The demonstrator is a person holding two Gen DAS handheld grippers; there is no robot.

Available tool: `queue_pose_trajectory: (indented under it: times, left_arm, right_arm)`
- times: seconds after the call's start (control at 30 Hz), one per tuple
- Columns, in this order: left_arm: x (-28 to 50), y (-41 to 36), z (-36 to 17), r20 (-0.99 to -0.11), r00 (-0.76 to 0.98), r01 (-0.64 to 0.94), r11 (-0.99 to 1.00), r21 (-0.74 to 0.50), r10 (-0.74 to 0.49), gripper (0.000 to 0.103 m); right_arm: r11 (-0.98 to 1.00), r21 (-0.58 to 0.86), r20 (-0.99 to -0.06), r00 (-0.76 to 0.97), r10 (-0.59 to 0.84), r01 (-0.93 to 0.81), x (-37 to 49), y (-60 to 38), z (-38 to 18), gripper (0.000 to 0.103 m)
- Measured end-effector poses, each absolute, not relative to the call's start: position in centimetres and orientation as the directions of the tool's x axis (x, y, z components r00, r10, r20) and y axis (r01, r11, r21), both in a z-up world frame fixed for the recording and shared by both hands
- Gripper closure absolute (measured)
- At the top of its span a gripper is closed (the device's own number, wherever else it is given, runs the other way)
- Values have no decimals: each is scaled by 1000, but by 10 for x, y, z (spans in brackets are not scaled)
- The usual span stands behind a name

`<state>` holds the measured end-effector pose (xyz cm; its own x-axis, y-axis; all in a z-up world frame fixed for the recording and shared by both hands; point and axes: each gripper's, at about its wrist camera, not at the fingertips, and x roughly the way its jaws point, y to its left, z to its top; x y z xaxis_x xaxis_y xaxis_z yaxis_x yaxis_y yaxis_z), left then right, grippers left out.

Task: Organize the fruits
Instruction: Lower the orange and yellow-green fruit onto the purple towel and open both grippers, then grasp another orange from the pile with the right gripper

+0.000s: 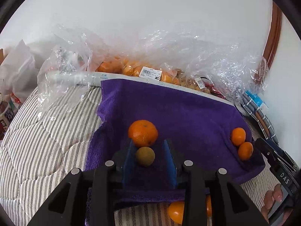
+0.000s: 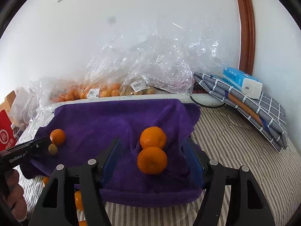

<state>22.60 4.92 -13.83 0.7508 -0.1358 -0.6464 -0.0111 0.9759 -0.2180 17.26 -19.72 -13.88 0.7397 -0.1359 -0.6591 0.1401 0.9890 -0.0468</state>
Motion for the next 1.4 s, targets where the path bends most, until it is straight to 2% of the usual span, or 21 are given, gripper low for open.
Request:
queue_pose_trajectory:
  times: [0.17, 0.37, 0.5, 0.63, 0.73, 0.83, 0.97, 1.1, 1.4]
  left_arm:
    - [219, 50, -130, -627, 770, -3, 982, -191, -120, 71]
    - [199, 54, -123, -608, 789, -10, 988, -153, -86, 65]
    - [173, 65, -128, -631, 772, -25, 988, -156, -80, 65]
    - [145, 85, -136, -627, 772, -39, 977, -208, -103, 60]
    - [131, 92, -142, -627, 770, -32, 975, -220, -116, 60]
    - [126, 93, -147, -630, 768, -31, 975, -219, -117, 60]
    - [125, 92, -148, -627, 769, -19, 976, -216, -124, 60]
    - [127, 88, -152, -643, 757, -19, 979, -202, -118, 60]
    - [126, 85, -155, -656, 740, 6, 977, -215, -149, 60]
  right_arm:
    - [987, -56, -690, 709, -148, 151, 149, -188, -132, 36]
    - [995, -41, -737, 670, -89, 88, 115, -167, -137, 36]
    - [999, -27, -765, 642, -46, 40, 96, -151, -147, 44]
    - [1000, 22, -782, 622, 29, -19, 81, -137, -158, 46]
    - [999, 5, -788, 615, 30, -42, 79, -127, -167, 48]
    - [998, -6, -812, 583, 28, -57, 86, -121, -175, 57]
    - [999, 10, -827, 561, 32, -42, 94, -122, -179, 58]
    - [999, -16, -838, 546, 4, -33, 98, -122, -184, 68]
    - [1000, -10, -827, 562, 6, -25, 92, -124, -181, 68]
